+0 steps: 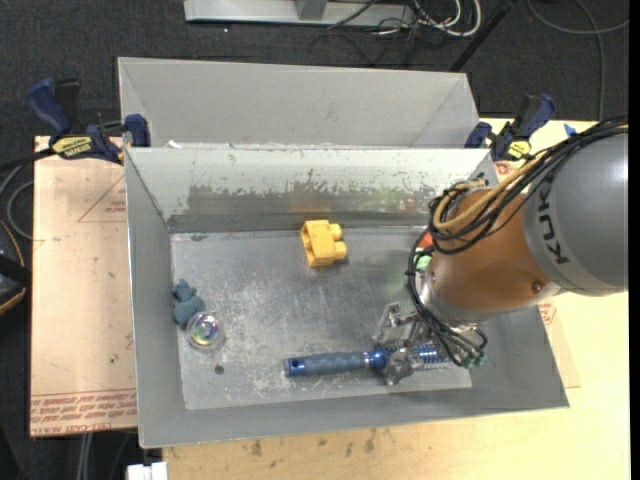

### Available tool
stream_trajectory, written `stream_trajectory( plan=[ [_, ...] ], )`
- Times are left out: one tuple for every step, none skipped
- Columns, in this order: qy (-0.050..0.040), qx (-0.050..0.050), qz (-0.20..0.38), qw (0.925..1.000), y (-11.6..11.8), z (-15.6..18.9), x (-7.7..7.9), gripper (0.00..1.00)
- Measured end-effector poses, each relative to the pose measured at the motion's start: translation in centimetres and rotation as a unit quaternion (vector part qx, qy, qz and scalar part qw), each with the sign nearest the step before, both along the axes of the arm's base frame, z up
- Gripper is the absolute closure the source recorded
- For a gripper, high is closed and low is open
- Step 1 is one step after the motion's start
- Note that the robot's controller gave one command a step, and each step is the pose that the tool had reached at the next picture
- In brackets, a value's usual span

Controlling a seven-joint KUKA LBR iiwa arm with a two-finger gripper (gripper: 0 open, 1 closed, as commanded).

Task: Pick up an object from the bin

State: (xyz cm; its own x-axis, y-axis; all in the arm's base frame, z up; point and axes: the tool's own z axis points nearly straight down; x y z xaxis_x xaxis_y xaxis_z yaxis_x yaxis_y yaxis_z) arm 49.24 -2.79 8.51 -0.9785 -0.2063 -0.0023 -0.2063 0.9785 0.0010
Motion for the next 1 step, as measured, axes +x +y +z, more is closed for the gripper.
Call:
stream_trajectory(
  plan=[
    [-0.0035, 0.000, 0.003, 1.0000, 2.42, 13.45, 1.37, 1.00]
  ],
)
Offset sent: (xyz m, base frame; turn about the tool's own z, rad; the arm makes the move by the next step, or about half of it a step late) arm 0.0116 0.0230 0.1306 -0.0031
